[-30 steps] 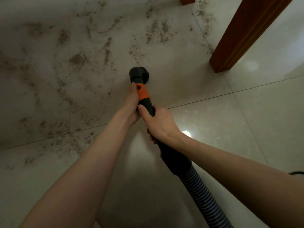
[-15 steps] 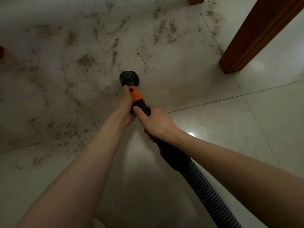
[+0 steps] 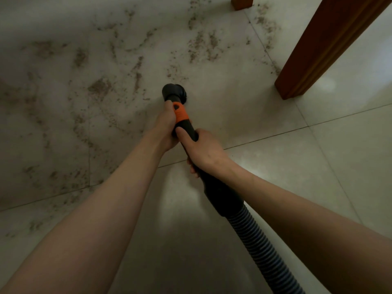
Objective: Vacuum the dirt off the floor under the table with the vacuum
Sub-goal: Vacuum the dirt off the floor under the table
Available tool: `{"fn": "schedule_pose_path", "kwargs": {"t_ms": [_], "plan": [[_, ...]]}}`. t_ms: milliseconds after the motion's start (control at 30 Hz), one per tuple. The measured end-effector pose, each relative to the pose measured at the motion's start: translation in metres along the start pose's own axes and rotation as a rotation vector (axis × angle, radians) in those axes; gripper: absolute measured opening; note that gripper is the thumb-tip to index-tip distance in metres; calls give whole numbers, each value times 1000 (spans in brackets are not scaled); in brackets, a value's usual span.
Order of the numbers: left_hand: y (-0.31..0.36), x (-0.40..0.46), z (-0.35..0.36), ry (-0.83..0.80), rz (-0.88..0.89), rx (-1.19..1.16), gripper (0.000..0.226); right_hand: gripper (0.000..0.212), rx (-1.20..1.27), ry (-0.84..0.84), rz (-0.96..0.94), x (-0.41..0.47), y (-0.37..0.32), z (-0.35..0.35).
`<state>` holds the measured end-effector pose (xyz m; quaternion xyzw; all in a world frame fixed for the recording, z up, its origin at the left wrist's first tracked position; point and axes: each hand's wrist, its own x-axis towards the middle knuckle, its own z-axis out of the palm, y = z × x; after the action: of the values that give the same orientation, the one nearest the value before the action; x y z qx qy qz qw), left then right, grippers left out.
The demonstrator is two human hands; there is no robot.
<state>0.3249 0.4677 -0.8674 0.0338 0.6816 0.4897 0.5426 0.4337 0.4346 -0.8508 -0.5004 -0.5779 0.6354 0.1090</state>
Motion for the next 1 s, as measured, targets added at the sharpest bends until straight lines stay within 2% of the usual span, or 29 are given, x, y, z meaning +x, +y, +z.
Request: {"fn": "schedule_pose_path", "kwargs": {"t_ms": [300,467,800,1000], "plan": [[-5,1,16,-71,-22,51,37,36,-17,67,14,-2,8,-13],[-7,-4,18,-85,-30,78,40,36,87,44,43,-8,10,-13],[-20,-32,-1,76,0,47,35,36,151,-91,69,-35,11,-1],[-23,-47,6,21,-65,76,38,36,165,-17,85,-51,13,-3]]}}
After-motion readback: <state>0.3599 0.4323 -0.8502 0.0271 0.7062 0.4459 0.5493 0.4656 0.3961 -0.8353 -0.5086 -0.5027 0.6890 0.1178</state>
